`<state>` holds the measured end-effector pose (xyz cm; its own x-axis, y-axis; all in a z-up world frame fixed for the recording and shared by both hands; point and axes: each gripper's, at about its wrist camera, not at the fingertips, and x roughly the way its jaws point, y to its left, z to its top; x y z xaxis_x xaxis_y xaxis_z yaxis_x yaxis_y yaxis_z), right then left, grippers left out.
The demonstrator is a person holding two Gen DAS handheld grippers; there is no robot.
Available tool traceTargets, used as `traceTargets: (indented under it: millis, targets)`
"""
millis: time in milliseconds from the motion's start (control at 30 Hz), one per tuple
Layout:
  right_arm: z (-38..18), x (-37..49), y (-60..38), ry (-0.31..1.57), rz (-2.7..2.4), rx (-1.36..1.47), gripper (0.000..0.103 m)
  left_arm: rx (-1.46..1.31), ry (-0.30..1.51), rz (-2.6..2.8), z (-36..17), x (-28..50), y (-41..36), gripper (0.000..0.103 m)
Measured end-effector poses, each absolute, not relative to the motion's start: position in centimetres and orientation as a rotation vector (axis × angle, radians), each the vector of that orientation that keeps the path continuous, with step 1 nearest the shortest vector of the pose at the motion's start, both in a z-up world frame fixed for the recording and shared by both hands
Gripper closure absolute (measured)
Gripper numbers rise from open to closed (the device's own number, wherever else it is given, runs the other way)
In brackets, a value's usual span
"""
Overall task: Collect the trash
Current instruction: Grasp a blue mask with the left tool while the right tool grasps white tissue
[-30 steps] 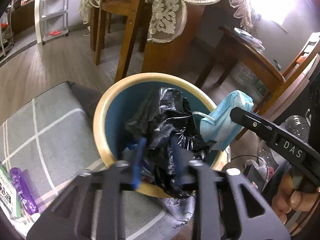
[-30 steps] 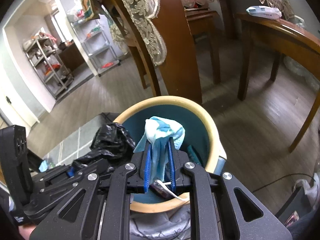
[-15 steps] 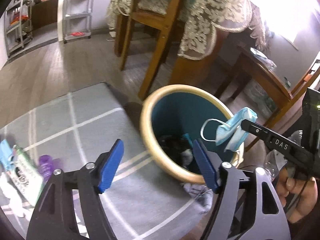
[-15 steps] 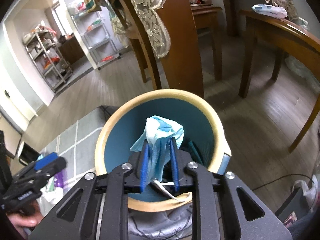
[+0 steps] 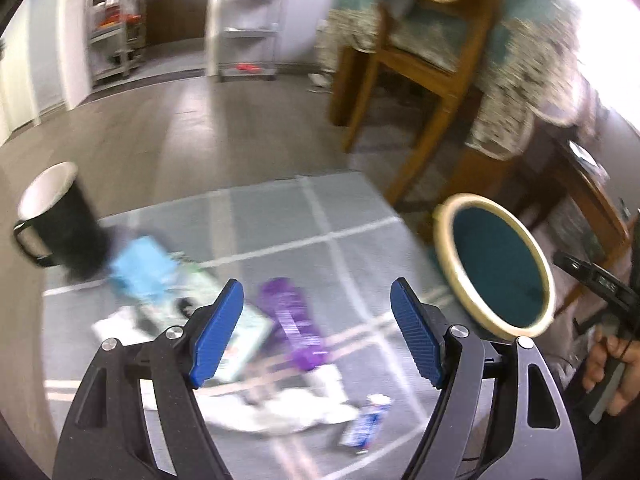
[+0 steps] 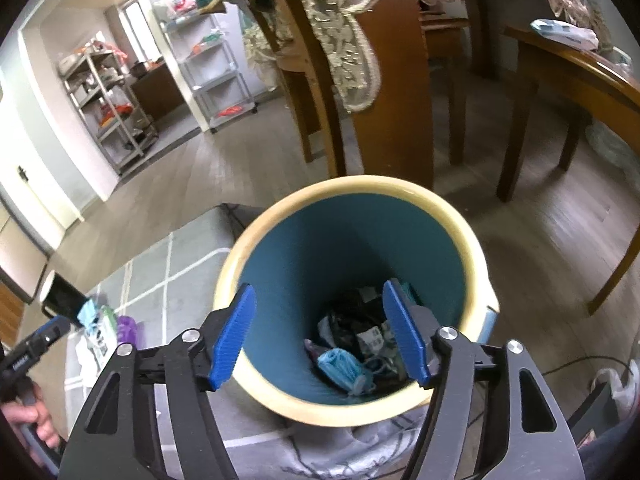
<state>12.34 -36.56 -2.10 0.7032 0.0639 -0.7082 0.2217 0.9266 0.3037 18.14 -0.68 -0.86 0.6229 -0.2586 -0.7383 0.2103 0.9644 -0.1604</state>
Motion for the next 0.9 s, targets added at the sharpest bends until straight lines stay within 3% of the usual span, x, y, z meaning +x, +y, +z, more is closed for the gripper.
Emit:
traceTargets:
  millis: [600,700,900]
  targets:
    - [-2.3,14.0,-30.8,0.812,0.042,0.330,0.033,-0.187,0.949,0.001,-4.2,21.5,11.0,0.028]
    - [-2.2,14.3,-28.8,0.820,0.083,0.296,0.033,-0.223,0.960,-0.016,-5.1,22.9,11.6,0.037]
    - [-2.4,14.4,-25.1,0.838,0.172,0.245,0.033,-0.243,0.997,-0.013,-7.0,25.8,11.8,0.039]
